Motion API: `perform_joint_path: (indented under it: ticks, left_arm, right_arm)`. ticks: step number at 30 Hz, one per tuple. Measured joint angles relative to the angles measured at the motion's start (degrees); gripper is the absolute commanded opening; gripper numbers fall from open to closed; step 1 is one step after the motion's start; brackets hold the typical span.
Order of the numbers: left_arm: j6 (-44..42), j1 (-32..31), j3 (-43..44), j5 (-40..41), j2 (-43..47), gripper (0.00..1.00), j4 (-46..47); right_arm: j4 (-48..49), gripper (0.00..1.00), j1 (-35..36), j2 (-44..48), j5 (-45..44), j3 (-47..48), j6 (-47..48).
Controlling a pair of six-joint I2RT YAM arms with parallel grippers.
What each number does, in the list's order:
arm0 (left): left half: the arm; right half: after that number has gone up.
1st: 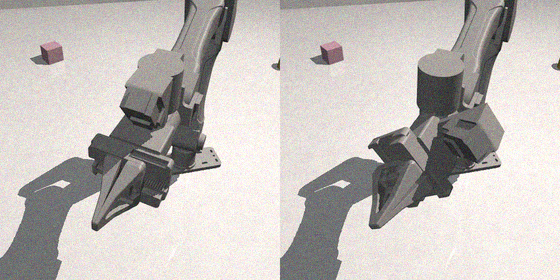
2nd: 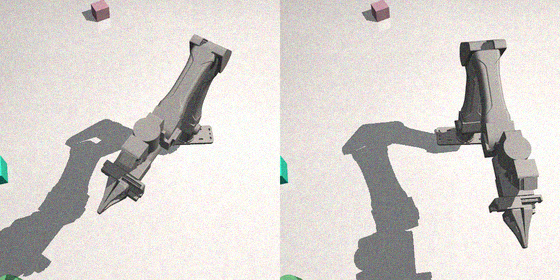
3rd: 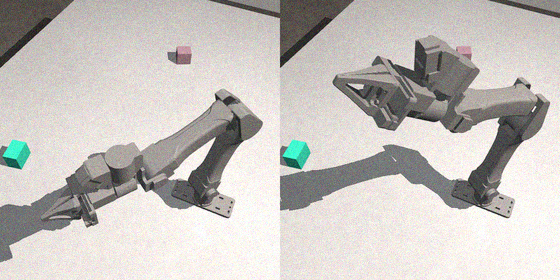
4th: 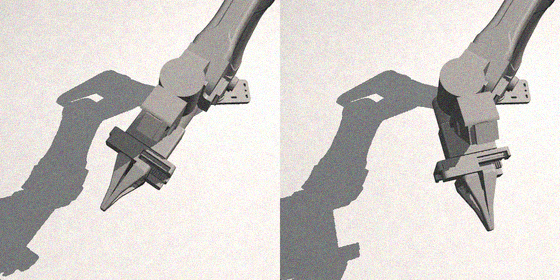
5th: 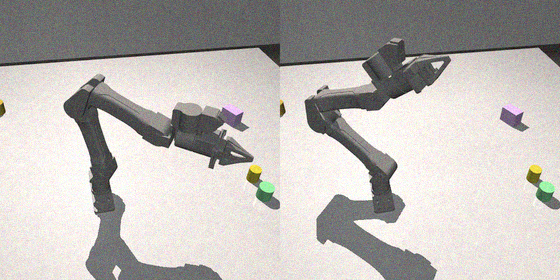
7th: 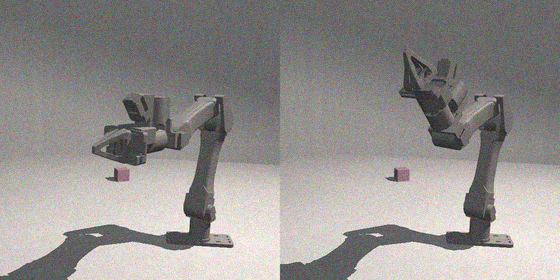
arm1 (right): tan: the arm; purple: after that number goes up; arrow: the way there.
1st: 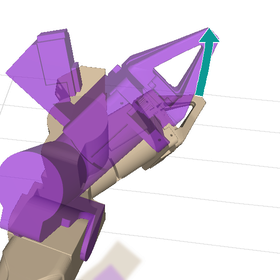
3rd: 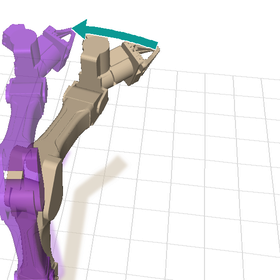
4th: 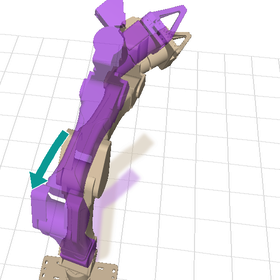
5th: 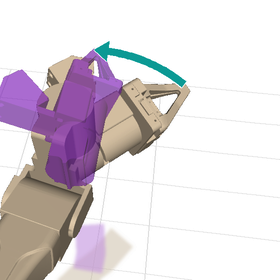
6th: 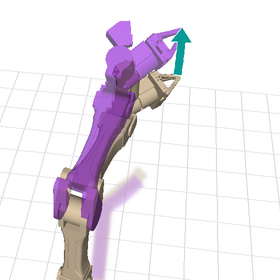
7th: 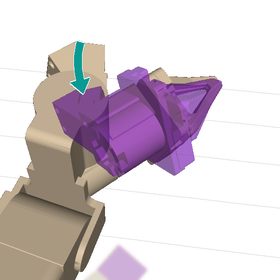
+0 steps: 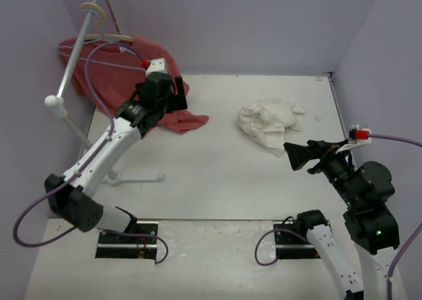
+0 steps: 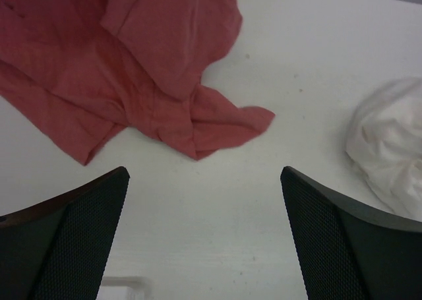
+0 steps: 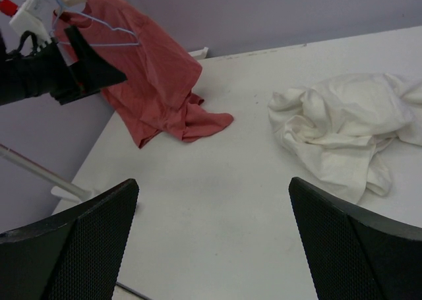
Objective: Place the t-shirt on the hanger
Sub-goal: Pick up the hanger from the clothesline.
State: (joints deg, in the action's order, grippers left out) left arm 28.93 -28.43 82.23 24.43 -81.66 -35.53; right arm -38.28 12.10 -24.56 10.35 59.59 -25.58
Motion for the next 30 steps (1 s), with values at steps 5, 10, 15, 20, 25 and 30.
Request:
perform_joint_path:
  ticks: [5, 10, 15, 20, 25, 30]
  left_arm:
    - [2.6, -0.1, 11.0, 12.7, -14.6, 0.95, -0.4]
    - [3.0, -0.1, 24.5, 21.0, -23.1, 0.87, -3.2]
    - [2.5, 0.4, 35.5, 25.7, -27.1, 0.8, -4.4]
    - [2.8, 2.9, 36.6, 26.6, -27.4, 0.7, -5.7]
    - [3.0, 5.8, 33.4, 26.2, -27.4, 0.7, -5.4]
    - [2.1, 7.6, 33.4, 25.1, -27.8, 0.7, -4.3]
  right_arm:
    - [0.8, 0.99, 0.0, -1.4, 0.2, -0.4, 0.0]
    - [1.4, 0.99, 0.0, -1.6, 0.4, -1.9, 0.0]
    - [2.0, 0.99, 0.0, -1.7, 1.2, -3.2, 0.0]
    - [2.5, 0.99, 0.0, -1.7, 1.4, -4.3, -0.1]
    - [2.9, 0.99, 0.0, -2.0, 1.5, -5.1, -0.1]
    - [3.2, 0.99, 0.0, -2.4, 2.4, -5.6, -0.2]
